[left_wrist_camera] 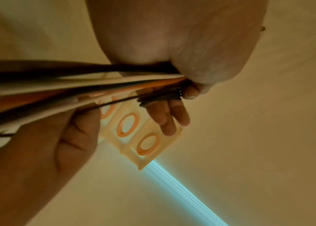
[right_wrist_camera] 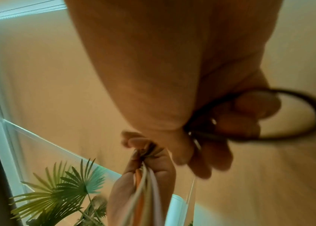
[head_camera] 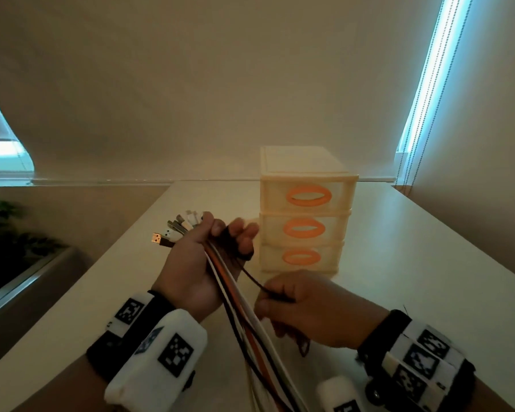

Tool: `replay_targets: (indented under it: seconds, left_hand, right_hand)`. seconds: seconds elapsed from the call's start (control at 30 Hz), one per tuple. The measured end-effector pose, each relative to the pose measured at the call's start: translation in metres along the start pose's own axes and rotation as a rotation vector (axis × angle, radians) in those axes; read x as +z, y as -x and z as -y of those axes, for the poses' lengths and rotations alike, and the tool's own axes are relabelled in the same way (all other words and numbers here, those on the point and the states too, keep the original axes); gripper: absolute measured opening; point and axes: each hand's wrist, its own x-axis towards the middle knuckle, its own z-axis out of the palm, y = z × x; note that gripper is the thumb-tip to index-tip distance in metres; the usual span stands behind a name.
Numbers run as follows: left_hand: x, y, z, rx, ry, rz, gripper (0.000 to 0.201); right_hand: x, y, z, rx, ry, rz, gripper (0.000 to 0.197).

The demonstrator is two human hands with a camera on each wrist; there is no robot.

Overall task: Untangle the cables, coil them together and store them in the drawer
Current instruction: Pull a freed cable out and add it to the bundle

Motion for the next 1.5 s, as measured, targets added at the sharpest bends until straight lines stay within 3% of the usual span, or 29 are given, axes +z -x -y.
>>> replay_targets:
  seconds: [0.13,0.3,0.43,0.63,0.77,0.9,0.97,1.03,1.17,1.27,1.4,1.5]
  left_hand:
    - [-0.004,-0.003,-0.012,-0.023,0.008,0.017,0.041]
    - [-0.009,-0.007,-0.012,-0.043,-0.031,0.027,0.042]
    - [-0.009,-0.007,-0.013,-0.028,-0.033,0.037,0.041]
    - [-0.013,-0.006,-0.017,-0.152,-0.035,0.198,0.04]
    - [-0.01,0.003,-0.018,-0.374,-0.336,0.406,0.038]
    - [-0.003,0.014,-0.001,-0.384,-0.806,0.32,0.037]
    - [-0.001,0.016,0.008,-0.427,-0.821,0.248,0.036]
    - [-0.004,0.015,0.013,-0.44,-0.79,0.262,0.034]
    - [-0.008,0.015,0.014,-0.508,-0.799,0.425,0.037]
    - [-0.007,0.016,0.02,-0.521,-0.801,0.403,0.033]
    - [-0.004,0.015,0.029,-0.352,-0.809,0.273,0.023]
    - [-0.004,0.005,0.023,-0.208,-0.565,0.134,0.031]
  right_hand:
    - [-0.013,-0.006,-0.014,0.038,-0.005,-0.212,0.018]
    - [-0.019,0.0,-0.025,0.005,-0.143,-0.125,0.006]
    - [-0.021,-0.009,-0.031,-0.043,-0.224,-0.465,0.018]
    - [-0.015,-0.011,-0.043,0.006,-0.162,-0.352,0.026]
    - [-0.018,-0.013,-0.036,-0.081,-0.2,-0.535,0.024]
    - [-0.023,-0.01,-0.019,-0.276,-0.53,-0.74,0.022]
    - [-0.032,-0.006,-0.01,-0.402,-0.889,-0.728,0.028]
    - [-0.041,-0.002,-0.004,-0.474,-1.189,-0.663,0.033]
    - [-0.046,-0.003,0.005,-0.472,-1.421,-0.649,0.041]
    - [-0.047,-0.006,0.013,-0.467,-1.575,-0.683,0.033]
    - [-0.048,0.001,0.03,-0.544,-1.762,-0.632,0.021]
    - [-0.026,0.003,0.037,-0.488,-1.833,-0.445,0.014]
